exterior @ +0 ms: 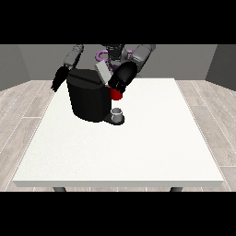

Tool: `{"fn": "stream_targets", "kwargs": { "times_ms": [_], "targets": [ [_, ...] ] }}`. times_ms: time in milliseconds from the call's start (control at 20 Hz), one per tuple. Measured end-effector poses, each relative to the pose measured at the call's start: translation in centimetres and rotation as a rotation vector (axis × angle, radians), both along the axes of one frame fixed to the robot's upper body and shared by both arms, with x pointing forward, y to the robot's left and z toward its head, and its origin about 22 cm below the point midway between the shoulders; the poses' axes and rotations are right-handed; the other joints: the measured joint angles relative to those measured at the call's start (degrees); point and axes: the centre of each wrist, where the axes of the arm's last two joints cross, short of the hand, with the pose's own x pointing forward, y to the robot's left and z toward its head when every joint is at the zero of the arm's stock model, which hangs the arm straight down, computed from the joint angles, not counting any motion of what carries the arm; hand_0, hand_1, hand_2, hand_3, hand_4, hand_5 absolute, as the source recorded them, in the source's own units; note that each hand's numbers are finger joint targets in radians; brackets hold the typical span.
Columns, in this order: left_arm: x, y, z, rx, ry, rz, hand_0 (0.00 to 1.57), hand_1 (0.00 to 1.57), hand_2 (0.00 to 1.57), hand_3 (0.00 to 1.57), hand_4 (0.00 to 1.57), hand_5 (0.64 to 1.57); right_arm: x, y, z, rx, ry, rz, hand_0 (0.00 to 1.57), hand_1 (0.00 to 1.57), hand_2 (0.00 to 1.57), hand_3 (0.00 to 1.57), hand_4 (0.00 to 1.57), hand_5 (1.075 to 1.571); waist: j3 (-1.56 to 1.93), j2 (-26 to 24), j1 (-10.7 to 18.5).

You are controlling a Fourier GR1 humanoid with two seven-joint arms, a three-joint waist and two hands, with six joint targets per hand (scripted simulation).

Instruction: Insert the coffee pod into the coffee machine and close the lid

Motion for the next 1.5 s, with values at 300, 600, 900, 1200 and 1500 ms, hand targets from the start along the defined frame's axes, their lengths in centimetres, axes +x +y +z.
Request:
{"fn": "stream_targets", "kwargs": {
  "times_ms": [300,600,900,1200,1500],
  "targets": [
    [0.0,0.7,-0.1,-0.022,-0.029,0.001,1.21,1.21,1.18,0.96,0.00,1.571,-0.2,0.6,0.0,0.006,0.000,0.009,0.00,0.00,0.00,0.00,0.00,1.571,-0.01,0.6,-0.6],
    [-0.1,0.5,1.0,-0.043,-0.072,-0.007,1.22,1.22,1.20,0.98,0.00,1.571,0.1,0.8,0.2,0.008,-0.017,0.008,0.00,0.00,0.00,0.00,0.00,1.571,-0.12,1.7,-0.9],
    [-0.4,1.5,2.4,-0.015,-0.134,-0.026,1.09,1.09,1.07,0.80,0.00,1.571,0.5,0.4,1.1,-0.018,-0.035,0.016,0.00,0.00,0.00,0.00,0.07,1.571,-0.07,3.6,-1.5],
    [-0.6,1.6,2.8,0.045,-0.174,-0.041,0.51,0.51,0.78,0.60,0.00,1.571,0.4,0.3,0.7,-0.031,-0.032,0.007,0.00,0.00,0.00,0.00,0.16,1.571,0.00,3.6,-1.2],
    [-0.6,2.3,2.8,0.073,-0.181,0.004,0.00,0.00,0.57,0.47,0.00,1.571,0.4,0.3,0.9,-0.039,-0.025,0.010,0.00,0.00,0.00,0.00,0.20,1.571,-0.04,3.2,-1.8]
  ]
}}
